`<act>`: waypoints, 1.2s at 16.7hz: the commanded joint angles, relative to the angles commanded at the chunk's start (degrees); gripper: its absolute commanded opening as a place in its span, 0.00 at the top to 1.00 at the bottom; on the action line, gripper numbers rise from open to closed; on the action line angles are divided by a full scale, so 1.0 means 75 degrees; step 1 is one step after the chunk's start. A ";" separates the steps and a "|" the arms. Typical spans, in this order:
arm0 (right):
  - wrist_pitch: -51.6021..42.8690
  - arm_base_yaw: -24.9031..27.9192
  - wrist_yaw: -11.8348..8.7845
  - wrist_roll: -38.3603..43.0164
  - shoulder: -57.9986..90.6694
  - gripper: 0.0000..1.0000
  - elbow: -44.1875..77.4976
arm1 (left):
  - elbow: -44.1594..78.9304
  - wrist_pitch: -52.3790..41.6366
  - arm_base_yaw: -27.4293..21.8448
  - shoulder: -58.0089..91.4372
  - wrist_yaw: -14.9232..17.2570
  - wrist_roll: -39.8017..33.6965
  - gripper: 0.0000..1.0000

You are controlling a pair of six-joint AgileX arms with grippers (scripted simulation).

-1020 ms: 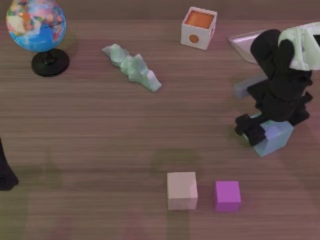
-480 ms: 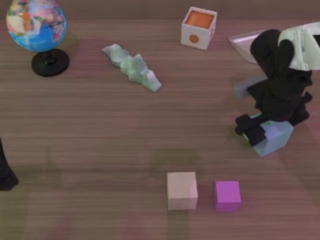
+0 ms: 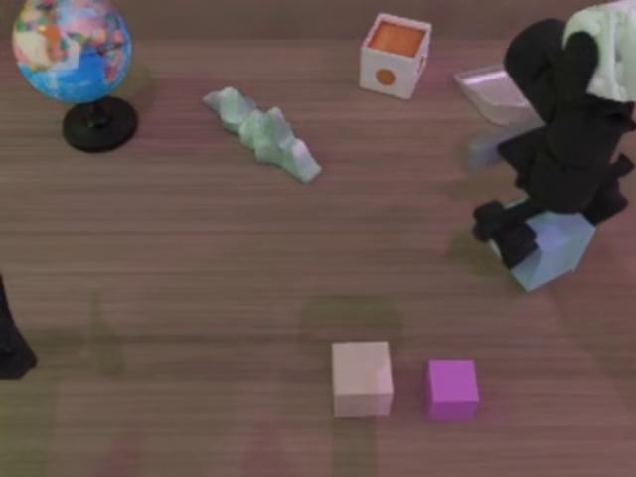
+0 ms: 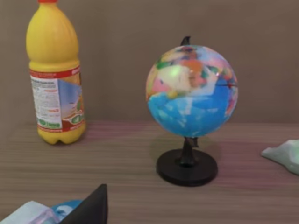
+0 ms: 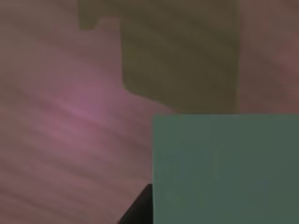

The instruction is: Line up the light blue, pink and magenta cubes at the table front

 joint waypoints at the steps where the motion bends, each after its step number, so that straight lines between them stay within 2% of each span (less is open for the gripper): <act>1: -0.0281 0.0011 0.0000 -0.0004 -0.0099 1.00 0.0164 | 0.0000 0.0000 0.0000 0.0000 0.0000 0.0000 0.00; 8: -0.0634 0.0000 0.0000 0.0014 -0.0263 1.00 0.0408 | 0.0000 0.0000 0.0000 0.0000 0.0000 0.0000 0.00; 11: -0.0808 0.0374 0.0008 0.0497 -0.0034 1.00 0.0782 | 0.0000 0.0000 0.0000 0.0000 0.0000 0.0000 0.00; 15: -0.1306 0.1469 0.0030 0.2239 0.0566 1.00 0.1795 | 0.0000 0.0000 0.0000 0.0000 0.0000 0.0000 0.00; 20: -0.2101 0.3310 0.0044 0.5724 0.1434 1.00 0.3282 | 0.0000 0.0000 0.0000 0.0000 0.0000 0.0000 0.00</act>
